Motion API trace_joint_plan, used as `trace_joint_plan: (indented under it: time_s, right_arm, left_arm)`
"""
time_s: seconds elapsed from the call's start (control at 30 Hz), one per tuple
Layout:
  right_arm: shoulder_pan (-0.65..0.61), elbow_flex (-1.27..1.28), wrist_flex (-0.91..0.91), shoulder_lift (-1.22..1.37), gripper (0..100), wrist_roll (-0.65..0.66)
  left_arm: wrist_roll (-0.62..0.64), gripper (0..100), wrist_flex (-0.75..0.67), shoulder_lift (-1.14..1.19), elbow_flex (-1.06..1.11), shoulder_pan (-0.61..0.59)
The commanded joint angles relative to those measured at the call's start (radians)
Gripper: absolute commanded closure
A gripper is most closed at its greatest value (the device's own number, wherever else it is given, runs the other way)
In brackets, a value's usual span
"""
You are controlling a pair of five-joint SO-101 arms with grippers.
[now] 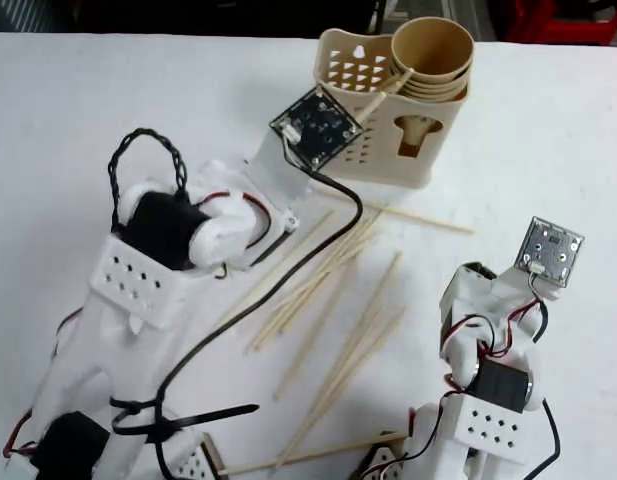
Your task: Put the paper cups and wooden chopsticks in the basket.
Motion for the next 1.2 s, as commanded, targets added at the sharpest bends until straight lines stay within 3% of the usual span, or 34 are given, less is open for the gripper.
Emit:
trace_joint_plan:
  time_s: [0.0, 0.4, 0.73, 1.17]
  right_arm:
    - [0.013, -0.006, 0.008, -0.024, 97.8, -0.008]
    - [0.013, -0.006, 0.008, -0.024, 97.8, -0.008]
    - [0.01, -0.006, 0.008, -0.024, 97.8, -0.008]
    - [0.008, 0.006, 0.002, -0.024, 97.8, -0.006]
  left_arm:
    - [0.005, 98, -0.028, -0.045, -0.014, 0.015]
    - [0.012, 98, -0.249, -0.045, -0.04, 0.062]
    - [0.014, 98, -0.612, -0.036, -0.029, 0.09]
    - [0.097, 98, -0.953, 0.024, -0.032, 0.088]
